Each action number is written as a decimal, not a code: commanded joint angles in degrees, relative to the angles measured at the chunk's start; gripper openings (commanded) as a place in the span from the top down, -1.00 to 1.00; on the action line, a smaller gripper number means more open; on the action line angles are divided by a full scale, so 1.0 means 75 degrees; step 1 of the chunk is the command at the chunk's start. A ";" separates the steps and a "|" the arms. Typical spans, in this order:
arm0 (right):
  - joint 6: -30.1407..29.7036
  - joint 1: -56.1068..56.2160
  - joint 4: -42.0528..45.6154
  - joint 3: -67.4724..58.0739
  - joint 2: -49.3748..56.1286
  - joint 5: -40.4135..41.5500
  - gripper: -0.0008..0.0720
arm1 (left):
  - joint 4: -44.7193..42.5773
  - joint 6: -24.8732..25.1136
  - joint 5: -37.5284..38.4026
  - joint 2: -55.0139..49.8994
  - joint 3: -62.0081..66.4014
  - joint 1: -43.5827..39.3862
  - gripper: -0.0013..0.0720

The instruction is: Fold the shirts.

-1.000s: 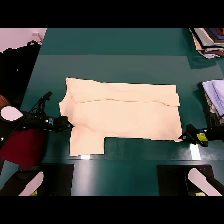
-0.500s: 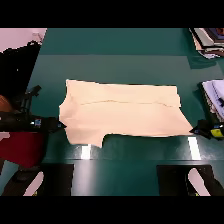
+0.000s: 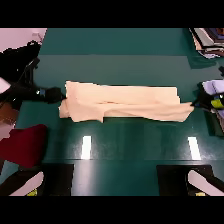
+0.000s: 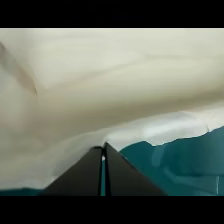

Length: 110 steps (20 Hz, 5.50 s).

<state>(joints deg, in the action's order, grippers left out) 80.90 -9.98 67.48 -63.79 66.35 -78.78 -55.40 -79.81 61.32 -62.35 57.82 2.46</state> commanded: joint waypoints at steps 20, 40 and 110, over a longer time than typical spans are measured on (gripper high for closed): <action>-0.0889 -0.1230 -0.1276 -0.1973 0.3826 -0.0851 -0.73 | 0.1154 0.0481 0.0353 -0.3450 0.3019 -0.0892 0.90; -0.1926 0.0443 -0.2865 -0.2159 0.2923 -0.0283 0.94 | 0.0839 -0.0391 -0.1376 -0.5479 0.3987 -0.3448 0.90; -0.1084 0.3316 -0.3334 -0.3879 0.4284 0.2838 0.94 | -0.0391 -0.0353 0.1918 -0.3765 0.7108 -0.1612 0.90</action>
<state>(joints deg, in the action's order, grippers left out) 70.85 21.26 35.38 -90.56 103.88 -56.38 -58.43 -82.48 76.71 -90.61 111.13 -5.06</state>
